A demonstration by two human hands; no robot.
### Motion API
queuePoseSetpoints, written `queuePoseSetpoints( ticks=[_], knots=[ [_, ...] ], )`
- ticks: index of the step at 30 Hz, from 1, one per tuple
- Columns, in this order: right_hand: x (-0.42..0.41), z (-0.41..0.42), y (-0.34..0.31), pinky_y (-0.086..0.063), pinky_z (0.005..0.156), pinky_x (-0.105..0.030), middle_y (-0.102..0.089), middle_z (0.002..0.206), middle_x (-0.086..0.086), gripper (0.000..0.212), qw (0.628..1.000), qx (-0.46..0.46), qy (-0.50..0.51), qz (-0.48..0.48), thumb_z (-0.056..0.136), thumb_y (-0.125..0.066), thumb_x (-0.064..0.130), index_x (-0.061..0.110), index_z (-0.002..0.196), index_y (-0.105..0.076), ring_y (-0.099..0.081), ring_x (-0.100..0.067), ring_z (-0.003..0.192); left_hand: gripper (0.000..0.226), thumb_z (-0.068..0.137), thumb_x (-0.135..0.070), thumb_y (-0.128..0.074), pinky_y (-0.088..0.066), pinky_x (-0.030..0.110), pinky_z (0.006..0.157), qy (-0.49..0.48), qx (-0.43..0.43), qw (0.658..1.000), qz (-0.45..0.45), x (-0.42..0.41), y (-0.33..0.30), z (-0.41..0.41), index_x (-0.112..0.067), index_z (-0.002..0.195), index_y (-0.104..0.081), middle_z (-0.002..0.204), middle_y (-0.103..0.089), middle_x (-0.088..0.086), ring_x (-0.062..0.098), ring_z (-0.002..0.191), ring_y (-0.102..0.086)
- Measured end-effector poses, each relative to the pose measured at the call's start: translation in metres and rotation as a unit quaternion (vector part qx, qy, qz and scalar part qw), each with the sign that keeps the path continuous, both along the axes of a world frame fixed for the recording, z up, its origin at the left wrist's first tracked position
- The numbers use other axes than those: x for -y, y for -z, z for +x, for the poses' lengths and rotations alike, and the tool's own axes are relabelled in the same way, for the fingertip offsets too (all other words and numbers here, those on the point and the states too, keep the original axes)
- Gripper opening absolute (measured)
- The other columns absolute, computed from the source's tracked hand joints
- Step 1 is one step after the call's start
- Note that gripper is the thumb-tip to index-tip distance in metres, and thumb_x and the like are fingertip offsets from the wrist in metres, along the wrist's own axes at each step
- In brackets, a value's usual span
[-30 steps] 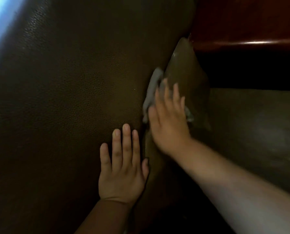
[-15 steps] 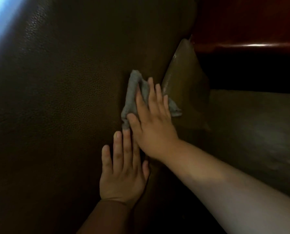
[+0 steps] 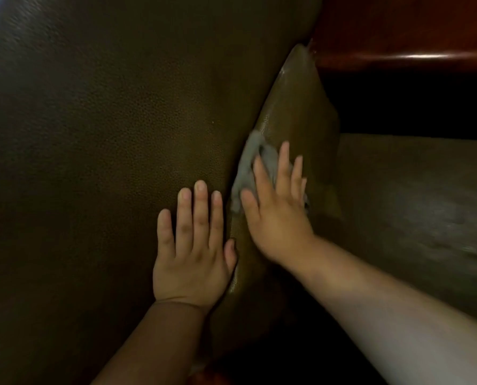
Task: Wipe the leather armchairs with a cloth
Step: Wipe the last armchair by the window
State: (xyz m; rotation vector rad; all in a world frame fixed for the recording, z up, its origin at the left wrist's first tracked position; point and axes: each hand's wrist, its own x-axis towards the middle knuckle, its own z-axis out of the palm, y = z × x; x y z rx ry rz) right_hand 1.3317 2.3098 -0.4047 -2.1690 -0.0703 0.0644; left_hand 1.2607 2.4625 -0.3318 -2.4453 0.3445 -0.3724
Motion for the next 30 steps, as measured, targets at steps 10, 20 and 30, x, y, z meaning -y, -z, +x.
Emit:
queuePoseSetpoints(
  ticks=[10, 20, 30],
  knots=[
    [-0.011, -0.094, 0.026, -0.001, 0.125, -0.064, 0.039, 0.165, -0.002, 0.067, 0.994, -0.105, -0.027, 0.031, 0.100, -0.002, 0.060, 0.035, 0.158, 0.021, 0.036, -0.026, 0.152, 0.070, 0.098, -0.046, -0.037, 0.012, 0.064, 0.125, -0.013, -0.074, 0.997, -0.008, 0.020, -0.019, -0.001, -0.026, 0.166, -0.029, 0.174, -0.011, 0.024, 0.046, 0.160, -0.005],
    [0.058, 0.071, 0.081, 0.006, 0.128, -0.055, 0.031, 0.168, 0.011, 0.065, 0.991, -0.067, 0.084, 0.078, 0.102, -0.005, 0.060, 0.039, 0.161, 0.011, 0.030, -0.017, 0.154, 0.088, 0.098, -0.054, -0.031, 0.004, 0.052, 0.131, 0.043, -0.099, 0.994, -0.008, 0.077, 0.025, 0.115, -0.004, 0.168, -0.014, 0.172, -0.010, 0.029, 0.041, 0.162, -0.009],
    [0.051, 0.038, 0.082, -0.005, 0.128, -0.059, 0.009, 0.172, -0.017, 0.071, 0.992, -0.095, 0.071, 0.035, 0.106, 0.001, 0.054, 0.010, 0.162, -0.005, 0.014, -0.035, 0.159, 0.086, 0.095, -0.046, -0.043, -0.004, 0.044, 0.133, 0.091, -0.153, 0.982, -0.058, 0.070, 0.036, 0.115, -0.004, 0.167, -0.021, 0.176, -0.011, 0.018, 0.033, 0.163, -0.008]
  ],
)
